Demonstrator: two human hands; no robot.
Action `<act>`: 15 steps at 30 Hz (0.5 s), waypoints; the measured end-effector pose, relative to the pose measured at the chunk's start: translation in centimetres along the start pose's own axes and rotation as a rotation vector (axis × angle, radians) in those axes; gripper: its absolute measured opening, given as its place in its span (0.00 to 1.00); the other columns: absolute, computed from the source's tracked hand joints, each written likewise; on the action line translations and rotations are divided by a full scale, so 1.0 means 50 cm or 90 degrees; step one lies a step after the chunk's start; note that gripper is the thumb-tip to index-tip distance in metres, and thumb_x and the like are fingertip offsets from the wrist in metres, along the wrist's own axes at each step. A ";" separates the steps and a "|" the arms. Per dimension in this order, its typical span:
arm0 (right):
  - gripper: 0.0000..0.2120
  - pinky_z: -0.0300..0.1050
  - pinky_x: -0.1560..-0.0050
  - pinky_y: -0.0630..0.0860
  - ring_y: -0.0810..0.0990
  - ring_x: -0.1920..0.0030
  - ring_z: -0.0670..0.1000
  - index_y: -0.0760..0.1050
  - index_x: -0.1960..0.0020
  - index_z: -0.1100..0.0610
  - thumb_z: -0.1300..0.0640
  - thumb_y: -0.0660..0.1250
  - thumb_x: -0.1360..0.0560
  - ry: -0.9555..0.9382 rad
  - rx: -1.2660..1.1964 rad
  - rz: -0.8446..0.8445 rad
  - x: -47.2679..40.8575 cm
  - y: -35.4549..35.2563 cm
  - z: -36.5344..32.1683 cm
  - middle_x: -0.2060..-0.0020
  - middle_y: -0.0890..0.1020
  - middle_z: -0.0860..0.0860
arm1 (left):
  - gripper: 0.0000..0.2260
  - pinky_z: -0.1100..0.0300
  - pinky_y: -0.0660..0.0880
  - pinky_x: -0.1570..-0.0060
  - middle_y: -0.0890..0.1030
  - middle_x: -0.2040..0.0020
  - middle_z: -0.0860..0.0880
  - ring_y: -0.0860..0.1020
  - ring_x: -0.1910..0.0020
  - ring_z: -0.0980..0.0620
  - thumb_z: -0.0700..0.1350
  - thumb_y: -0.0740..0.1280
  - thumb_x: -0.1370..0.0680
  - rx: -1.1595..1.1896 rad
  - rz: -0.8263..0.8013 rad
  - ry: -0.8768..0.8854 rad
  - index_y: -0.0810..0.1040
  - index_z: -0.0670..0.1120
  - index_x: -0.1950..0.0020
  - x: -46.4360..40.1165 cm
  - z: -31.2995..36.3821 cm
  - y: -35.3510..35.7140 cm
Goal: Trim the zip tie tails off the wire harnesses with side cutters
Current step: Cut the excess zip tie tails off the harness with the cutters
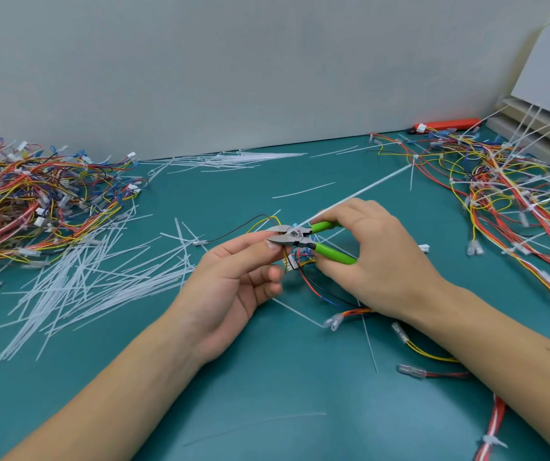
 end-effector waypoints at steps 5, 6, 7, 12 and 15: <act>0.16 0.58 0.39 0.74 0.76 0.44 0.50 0.79 0.42 0.47 0.46 0.70 0.28 -0.001 0.007 -0.006 0.001 0.001 0.000 0.49 0.80 0.43 | 0.08 0.62 0.77 0.66 0.85 0.54 0.47 0.76 0.69 0.55 0.43 0.74 0.29 -0.010 0.002 0.008 0.88 0.45 0.51 -0.002 -0.002 0.000; 0.13 0.57 0.41 0.74 0.77 0.46 0.51 0.80 0.44 0.48 0.48 0.72 0.28 -0.003 0.008 -0.005 0.001 0.002 0.001 0.51 0.80 0.44 | 0.08 0.62 0.77 0.66 0.85 0.54 0.47 0.76 0.69 0.55 0.43 0.74 0.29 -0.011 0.002 0.009 0.88 0.45 0.51 -0.002 -0.002 0.000; 0.09 0.56 0.45 0.75 0.77 0.50 0.51 0.79 0.48 0.48 0.50 0.73 0.28 -0.004 0.015 -0.001 0.001 0.002 0.001 0.56 0.80 0.44 | 0.08 0.62 0.77 0.66 0.85 0.54 0.47 0.76 0.69 0.55 0.43 0.74 0.29 -0.010 0.002 0.009 0.88 0.45 0.51 -0.002 -0.003 0.000; 0.11 0.47 0.62 0.61 0.69 0.66 0.52 0.71 0.61 0.52 0.46 0.66 0.28 0.012 0.064 0.020 0.006 0.002 -0.001 0.72 0.71 0.46 | 0.09 0.62 0.76 0.66 0.84 0.53 0.47 0.75 0.69 0.54 0.43 0.74 0.28 -0.006 -0.004 0.003 0.87 0.44 0.48 0.001 -0.003 0.001; 0.06 0.51 0.56 0.70 0.74 0.59 0.51 0.76 0.56 0.49 0.49 0.71 0.26 0.010 0.052 0.009 0.009 0.007 -0.004 0.65 0.76 0.44 | 0.09 0.62 0.76 0.67 0.84 0.54 0.46 0.75 0.69 0.54 0.41 0.75 0.27 0.006 0.002 0.001 0.87 0.43 0.48 0.002 -0.001 0.000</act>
Point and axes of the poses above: each hand's wrist, its own x-axis away from the middle knuckle, its own y-axis out of the palm, z = x × y, the point moved 2 cm from there along -x, towards the middle knuckle
